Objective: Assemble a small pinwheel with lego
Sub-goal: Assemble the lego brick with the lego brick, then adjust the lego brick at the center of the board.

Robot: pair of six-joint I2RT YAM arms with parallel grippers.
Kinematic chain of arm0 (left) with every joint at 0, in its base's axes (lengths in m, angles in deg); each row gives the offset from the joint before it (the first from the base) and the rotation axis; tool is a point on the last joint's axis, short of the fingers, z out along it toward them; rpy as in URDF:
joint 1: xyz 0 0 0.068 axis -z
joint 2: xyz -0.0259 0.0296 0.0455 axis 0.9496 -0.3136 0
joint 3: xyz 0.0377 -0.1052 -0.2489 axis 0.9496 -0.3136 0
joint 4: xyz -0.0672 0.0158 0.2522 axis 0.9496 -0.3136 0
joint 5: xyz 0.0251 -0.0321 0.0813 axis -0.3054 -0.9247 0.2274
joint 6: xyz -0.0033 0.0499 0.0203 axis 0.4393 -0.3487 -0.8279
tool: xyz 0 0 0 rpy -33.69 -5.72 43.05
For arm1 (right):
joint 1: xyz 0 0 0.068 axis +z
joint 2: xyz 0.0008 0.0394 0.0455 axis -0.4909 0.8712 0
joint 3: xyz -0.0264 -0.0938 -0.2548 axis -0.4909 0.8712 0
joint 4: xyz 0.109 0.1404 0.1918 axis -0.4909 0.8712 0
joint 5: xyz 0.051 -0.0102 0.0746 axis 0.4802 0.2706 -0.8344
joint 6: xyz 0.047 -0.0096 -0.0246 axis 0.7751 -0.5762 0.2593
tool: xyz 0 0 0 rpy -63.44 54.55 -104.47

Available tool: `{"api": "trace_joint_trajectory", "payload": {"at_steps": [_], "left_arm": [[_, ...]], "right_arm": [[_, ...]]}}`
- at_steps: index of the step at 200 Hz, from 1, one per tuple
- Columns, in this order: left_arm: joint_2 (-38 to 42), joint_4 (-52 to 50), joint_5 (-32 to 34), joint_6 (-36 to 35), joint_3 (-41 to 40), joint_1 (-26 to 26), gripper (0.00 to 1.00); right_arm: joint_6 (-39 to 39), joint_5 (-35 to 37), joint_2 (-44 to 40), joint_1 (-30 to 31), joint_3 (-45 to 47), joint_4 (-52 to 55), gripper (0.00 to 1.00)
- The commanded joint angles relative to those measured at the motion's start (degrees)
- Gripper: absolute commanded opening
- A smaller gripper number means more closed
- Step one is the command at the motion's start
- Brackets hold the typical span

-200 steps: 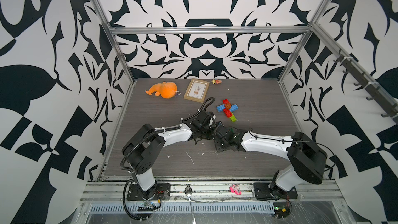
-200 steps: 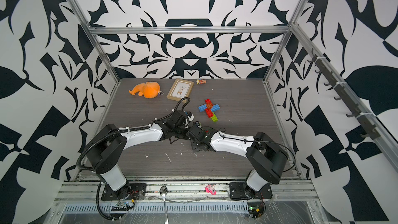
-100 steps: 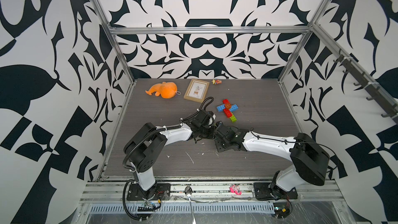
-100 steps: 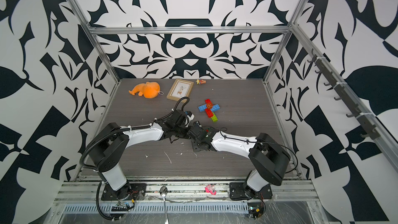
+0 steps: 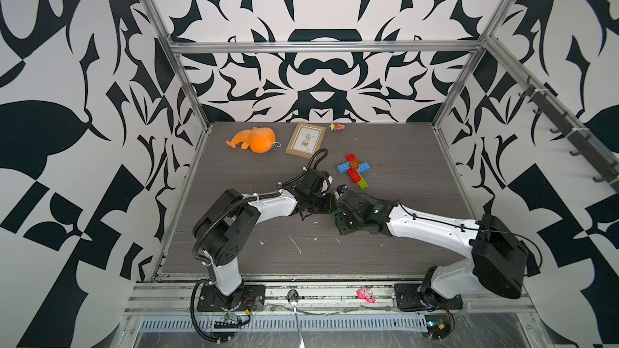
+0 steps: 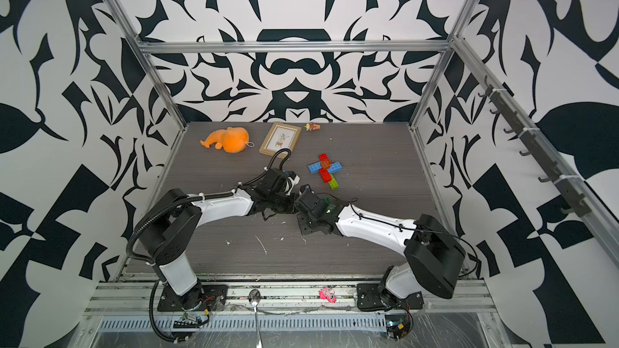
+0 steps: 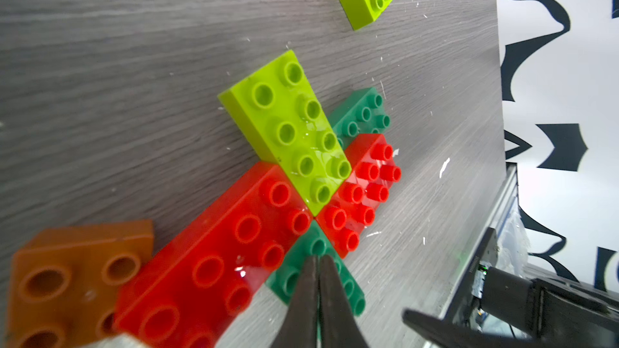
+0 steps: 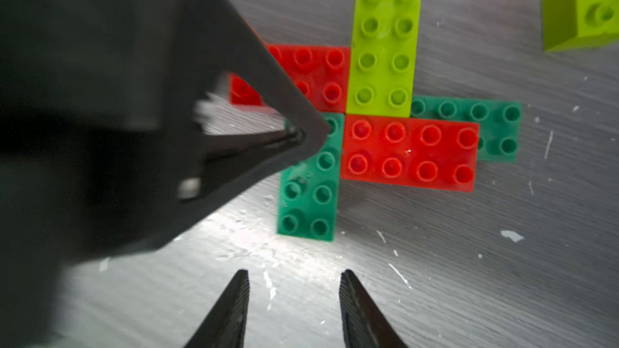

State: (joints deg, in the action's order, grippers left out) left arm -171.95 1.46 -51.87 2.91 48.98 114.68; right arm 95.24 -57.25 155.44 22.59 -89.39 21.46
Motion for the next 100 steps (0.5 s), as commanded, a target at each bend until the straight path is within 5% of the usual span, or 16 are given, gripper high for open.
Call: {"api": "trace_joint_trajectory", "payload": {"at_steps": [1, 62, 100], "left_arm": [[1.0, 1.3, -4.7, 1.4, 0.4, -1.1, 0.09], [9.5, 7.3, -12.0, 6.8, -1.0, -3.2, 0.09], [25.5, 6.2, -4.5, 7.5, -11.5, -3.2, 0.11]], "right_arm": [[-1.1, -3.2, -4.6, -1.8, 0.6, 0.2, 0.48], [-3.5, -6.3, -8.8, -8.0, -1.0, 4.2, 0.5], [-6.8, -7.8, -2.8, -8.4, -5.8, 6.3, 0.41]]}}
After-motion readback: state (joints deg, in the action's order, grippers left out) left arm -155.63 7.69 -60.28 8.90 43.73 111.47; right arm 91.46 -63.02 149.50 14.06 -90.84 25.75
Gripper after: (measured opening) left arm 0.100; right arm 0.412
